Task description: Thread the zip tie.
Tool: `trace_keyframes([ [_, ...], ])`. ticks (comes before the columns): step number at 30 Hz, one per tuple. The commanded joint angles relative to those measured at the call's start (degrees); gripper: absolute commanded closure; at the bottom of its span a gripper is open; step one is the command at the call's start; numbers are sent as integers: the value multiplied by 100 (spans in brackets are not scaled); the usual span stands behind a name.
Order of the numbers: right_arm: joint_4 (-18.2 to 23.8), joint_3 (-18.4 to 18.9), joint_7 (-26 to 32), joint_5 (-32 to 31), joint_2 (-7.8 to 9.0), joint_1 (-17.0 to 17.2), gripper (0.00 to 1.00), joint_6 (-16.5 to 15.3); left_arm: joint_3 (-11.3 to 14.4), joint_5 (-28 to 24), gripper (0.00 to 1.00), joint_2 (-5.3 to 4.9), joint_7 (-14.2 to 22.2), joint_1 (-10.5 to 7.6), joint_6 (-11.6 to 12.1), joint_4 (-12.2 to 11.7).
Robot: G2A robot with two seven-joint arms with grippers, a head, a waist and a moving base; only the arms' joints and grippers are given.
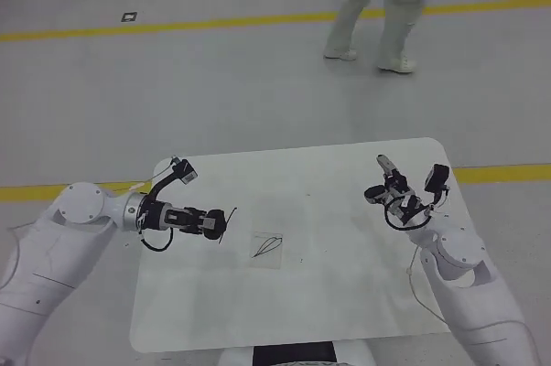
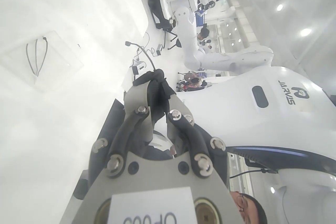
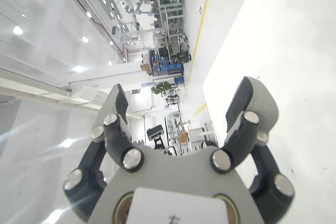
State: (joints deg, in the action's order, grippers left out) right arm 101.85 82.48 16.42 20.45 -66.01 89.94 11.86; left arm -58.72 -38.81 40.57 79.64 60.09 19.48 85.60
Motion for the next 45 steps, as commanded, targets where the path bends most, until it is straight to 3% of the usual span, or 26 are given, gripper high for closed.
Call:
trace_keyframes([
  [1,-61,-213,123,-189,-9,-208,0,194,0,0,100,0,0,0,0,0],
  [6,-201,-698,-32,-666,-64,-584,0,294,0,0,100,0,0,0,0,0],
  [21,-221,-750,13,-650,-72,-602,0,305,0,0,100,0,0,0,0,0],
  [27,-501,-1306,355,-750,-155,-1186,0,547,0,0,100,0,0,0,0,0],
  [35,-1346,-2213,378,-582,-392,-1987,0,597,0,0,100,0,0,0,0,0],
  [38,-1465,-2335,359,-381,-459,-2121,0,457,0,0,100,0,0,0,0,0],
  [45,-1465,-2335,359,-381,-459,-2121,0,457,0,0,100,0,0,0,0,0],
])
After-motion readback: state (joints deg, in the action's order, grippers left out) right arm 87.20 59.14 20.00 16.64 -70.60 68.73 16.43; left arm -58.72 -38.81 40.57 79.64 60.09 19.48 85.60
